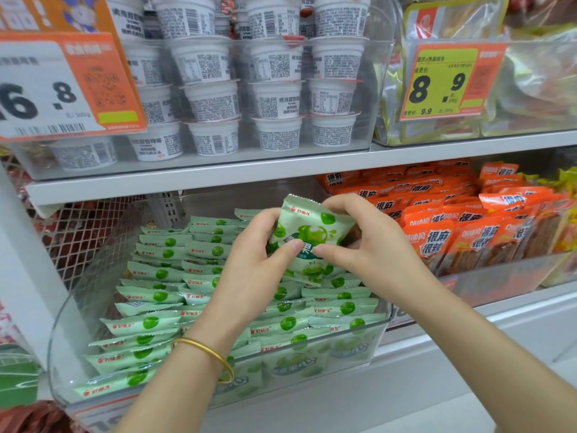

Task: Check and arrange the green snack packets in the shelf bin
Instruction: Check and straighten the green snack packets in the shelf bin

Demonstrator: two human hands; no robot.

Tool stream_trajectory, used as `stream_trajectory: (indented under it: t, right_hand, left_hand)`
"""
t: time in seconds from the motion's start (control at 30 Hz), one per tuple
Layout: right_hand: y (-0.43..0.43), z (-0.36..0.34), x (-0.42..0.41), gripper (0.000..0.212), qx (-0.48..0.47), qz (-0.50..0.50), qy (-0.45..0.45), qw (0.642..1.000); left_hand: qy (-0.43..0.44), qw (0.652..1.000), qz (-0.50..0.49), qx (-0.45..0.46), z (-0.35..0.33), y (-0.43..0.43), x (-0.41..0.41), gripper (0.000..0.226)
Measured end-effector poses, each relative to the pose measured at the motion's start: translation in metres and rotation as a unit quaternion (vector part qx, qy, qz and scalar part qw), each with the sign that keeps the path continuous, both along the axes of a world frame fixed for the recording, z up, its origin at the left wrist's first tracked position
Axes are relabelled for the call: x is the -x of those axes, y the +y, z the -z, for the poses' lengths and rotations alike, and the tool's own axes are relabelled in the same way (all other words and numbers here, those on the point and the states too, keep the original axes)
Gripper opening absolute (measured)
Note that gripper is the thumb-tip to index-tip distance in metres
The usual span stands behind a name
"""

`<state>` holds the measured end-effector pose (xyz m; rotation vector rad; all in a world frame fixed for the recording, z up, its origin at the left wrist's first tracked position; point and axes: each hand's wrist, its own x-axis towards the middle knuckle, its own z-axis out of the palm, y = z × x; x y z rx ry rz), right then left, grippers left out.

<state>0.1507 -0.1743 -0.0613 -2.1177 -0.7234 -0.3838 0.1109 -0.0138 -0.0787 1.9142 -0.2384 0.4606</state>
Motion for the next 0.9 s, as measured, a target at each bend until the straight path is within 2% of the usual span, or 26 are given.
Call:
stream_trajectory:
  t: [0.07, 0.17, 0.33, 0.57, 0.63, 0.73, 0.9]
  right_hand:
    - [0.0, -0.002, 0.0, 0.046, 0.006, -0.004, 0.005, 1.0]
    - [0.0, -0.002, -0.002, 0.035, 0.019, 0.024, -0.001, 1.0]
    - [0.0, 0.0, -0.005, 0.025, 0.024, 0.072, -0.068, 0.995]
    - [-0.002, -0.001, -0.009, 0.034, 0.04, 0.061, -0.109, 0.991]
    - [0.001, -0.003, -0.011, 0.027, 0.041, 0.076, -0.123, 0.989]
    - [0.006, -0.004, -0.018, 0.018, 0.041, 0.116, -0.147, 0.981]
    - [0.018, -0.006, -0.025, 0.011, 0.111, 0.152, -0.129, 0.974]
  left_hand:
    - [-0.012, 1.0, -0.003, 0.001, 0.0, 0.0, -0.001, 0.034]
    - [-0.017, 1.0, 0.003, 0.007, 0.0, -0.002, -0.003, 0.036]
    - [-0.029, 0.999, 0.001, -0.034, -0.001, -0.005, -0.006, 0.041]
    - [-0.044, 0.994, -0.073, -0.062, 0.005, -0.002, -0.018, 0.038]
    - [-0.037, 0.992, -0.094, -0.074, 0.009, -0.001, -0.023, 0.036]
    - [-0.016, 0.986, -0.126, -0.109, 0.013, 0.001, -0.025, 0.047]
    - [0.009, 0.983, -0.127, -0.13, 0.018, 0.0, -0.028, 0.052]
